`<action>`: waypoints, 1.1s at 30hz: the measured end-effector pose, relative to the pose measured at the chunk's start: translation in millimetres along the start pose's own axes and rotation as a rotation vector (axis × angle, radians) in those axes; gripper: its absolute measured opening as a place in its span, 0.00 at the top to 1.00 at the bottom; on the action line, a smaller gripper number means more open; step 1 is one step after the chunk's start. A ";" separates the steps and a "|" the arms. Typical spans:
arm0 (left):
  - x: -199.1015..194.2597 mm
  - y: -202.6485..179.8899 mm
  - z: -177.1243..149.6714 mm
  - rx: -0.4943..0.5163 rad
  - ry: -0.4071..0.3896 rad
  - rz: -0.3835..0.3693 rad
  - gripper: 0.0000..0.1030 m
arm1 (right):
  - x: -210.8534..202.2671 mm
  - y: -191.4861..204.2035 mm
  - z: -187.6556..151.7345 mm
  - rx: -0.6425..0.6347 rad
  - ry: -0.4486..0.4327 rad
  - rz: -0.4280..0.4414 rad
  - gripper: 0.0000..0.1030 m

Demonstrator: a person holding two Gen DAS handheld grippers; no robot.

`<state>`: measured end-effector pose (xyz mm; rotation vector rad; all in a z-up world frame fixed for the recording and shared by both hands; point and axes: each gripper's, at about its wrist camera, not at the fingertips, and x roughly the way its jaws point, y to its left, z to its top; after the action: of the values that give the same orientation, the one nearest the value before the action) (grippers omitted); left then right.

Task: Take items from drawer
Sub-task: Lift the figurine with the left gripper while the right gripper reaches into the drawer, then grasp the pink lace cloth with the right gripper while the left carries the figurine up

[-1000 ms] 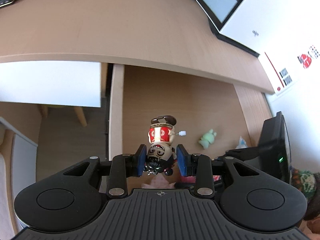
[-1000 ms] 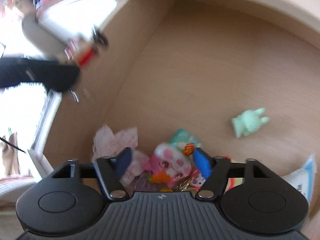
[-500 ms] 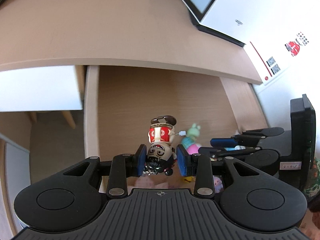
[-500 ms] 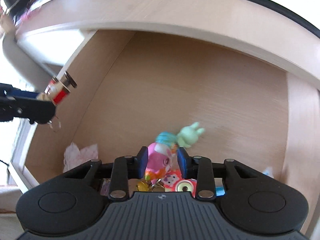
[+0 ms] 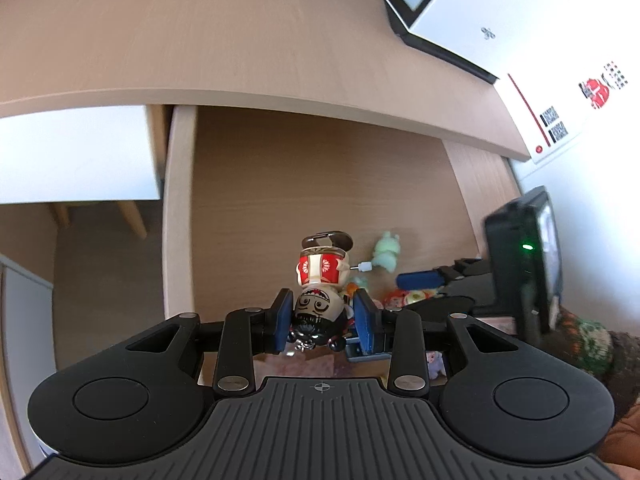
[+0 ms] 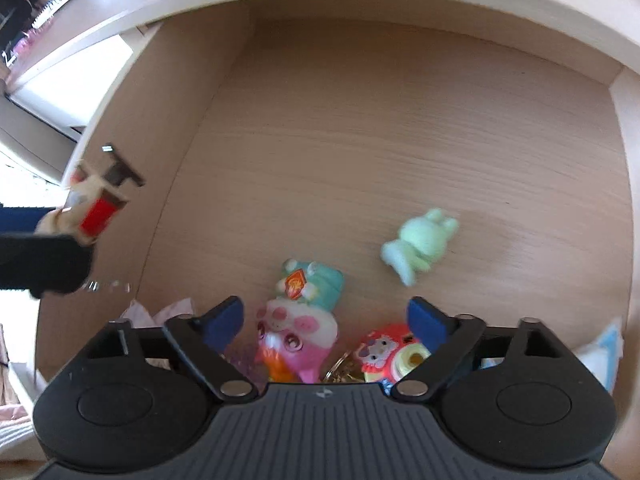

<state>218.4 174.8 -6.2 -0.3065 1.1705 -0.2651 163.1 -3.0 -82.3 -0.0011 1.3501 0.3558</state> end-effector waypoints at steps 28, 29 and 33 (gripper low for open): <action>-44.7 42.2 -8.5 -0.118 -0.137 0.011 0.65 | -8.0 48.0 23.4 -0.135 0.103 -0.040 0.00; -46.1 42.4 -7.5 -0.119 -0.144 0.009 0.65 | -17.7 56.6 21.4 -0.160 0.081 -0.010 0.01; -49.9 40.7 -5.6 -0.122 -0.158 0.001 0.65 | -22.3 76.2 22.7 -0.130 0.146 0.156 0.10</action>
<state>196.6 230.0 19.5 -0.4267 1.0328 -0.1656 161.7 68.2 -40.4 -0.0299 1.4733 0.5841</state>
